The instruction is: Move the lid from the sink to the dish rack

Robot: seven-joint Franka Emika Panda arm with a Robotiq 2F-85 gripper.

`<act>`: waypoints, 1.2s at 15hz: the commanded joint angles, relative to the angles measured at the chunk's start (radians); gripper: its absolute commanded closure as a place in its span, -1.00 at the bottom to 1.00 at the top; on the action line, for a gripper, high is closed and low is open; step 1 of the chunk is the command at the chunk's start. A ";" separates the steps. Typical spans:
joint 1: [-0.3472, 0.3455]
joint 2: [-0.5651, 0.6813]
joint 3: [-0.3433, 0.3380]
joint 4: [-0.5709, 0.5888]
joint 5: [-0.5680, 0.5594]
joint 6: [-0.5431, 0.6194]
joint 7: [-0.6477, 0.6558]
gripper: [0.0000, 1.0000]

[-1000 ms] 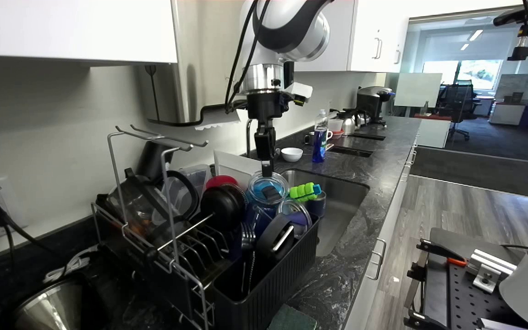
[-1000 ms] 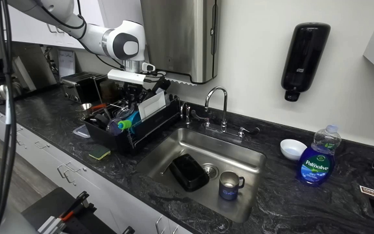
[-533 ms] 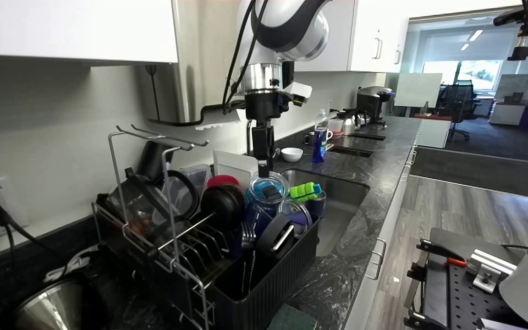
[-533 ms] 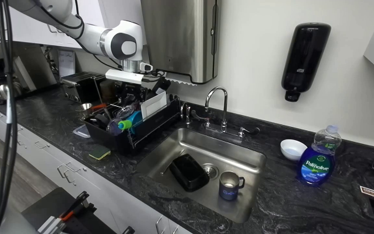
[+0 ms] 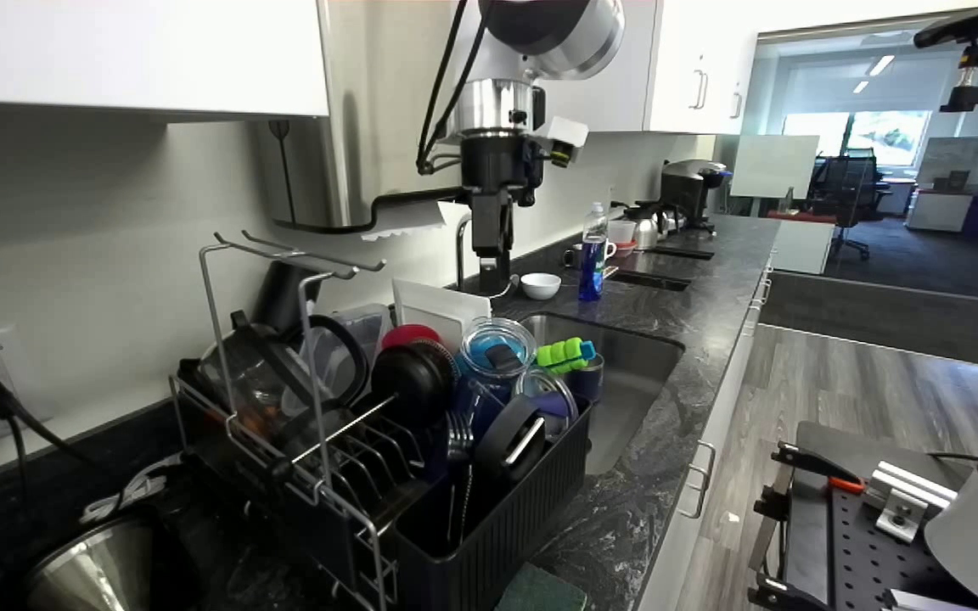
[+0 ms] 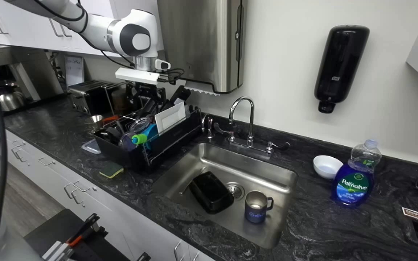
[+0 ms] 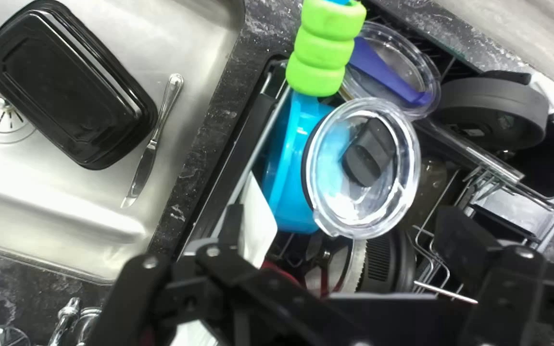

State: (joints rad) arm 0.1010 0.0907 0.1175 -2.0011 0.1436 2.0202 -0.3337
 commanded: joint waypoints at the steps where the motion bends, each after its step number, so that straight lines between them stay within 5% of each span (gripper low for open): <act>1: -0.007 -0.065 -0.006 -0.017 0.004 -0.039 0.019 -1.00; 18: -0.096 -0.195 -0.170 -0.059 0.090 -0.118 -0.006 -1.00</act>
State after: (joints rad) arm 0.0105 -0.1046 -0.0584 -2.0624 0.2336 1.9039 -0.3398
